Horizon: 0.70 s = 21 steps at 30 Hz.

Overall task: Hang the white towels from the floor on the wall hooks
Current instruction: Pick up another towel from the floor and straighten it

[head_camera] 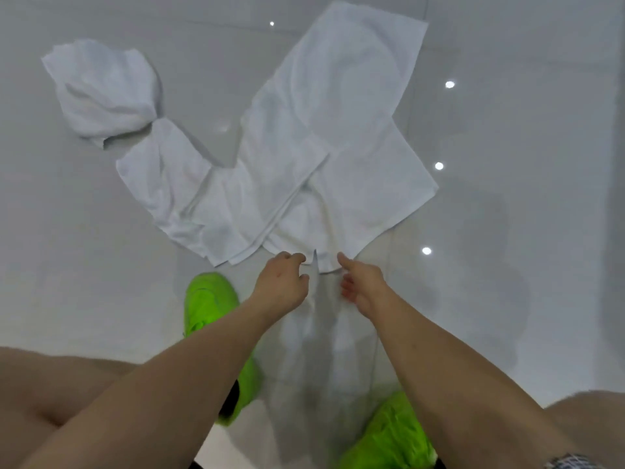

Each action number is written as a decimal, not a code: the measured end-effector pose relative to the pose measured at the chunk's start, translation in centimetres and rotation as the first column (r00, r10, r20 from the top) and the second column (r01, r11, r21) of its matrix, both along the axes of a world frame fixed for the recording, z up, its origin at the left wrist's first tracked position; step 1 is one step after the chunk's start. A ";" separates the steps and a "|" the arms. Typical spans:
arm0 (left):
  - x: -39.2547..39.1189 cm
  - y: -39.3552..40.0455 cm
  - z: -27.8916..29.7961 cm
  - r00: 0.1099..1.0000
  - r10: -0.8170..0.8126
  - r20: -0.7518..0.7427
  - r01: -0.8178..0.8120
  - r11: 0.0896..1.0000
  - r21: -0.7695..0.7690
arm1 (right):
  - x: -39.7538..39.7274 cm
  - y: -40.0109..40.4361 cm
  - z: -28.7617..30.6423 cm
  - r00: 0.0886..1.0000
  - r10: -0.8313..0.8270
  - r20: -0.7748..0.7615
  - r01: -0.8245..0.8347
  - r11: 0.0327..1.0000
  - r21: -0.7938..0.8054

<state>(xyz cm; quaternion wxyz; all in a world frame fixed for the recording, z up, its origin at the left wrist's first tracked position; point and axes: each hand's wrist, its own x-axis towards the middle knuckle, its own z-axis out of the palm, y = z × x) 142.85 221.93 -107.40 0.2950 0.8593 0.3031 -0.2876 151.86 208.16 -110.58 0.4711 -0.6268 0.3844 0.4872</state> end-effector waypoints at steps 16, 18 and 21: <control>5.7 -2.0 28.2 0.952 -0.234 0.198 0.240 0.971 -0.006 | 2.9 -0.4 30.6 0.955 -0.210 0.210 0.175 0.970 0.170; 7.4 -3.1 36.2 0.931 -0.272 0.245 0.277 0.961 0.014 | 3.7 -1.5 39.2 0.934 -0.276 0.228 0.212 0.940 0.268; 9.6 -5.4 48.0 0.900 -0.302 0.314 0.307 0.951 0.037 | 4.7 -4.0 51.3 0.901 -0.322 0.289 0.215 0.913 0.347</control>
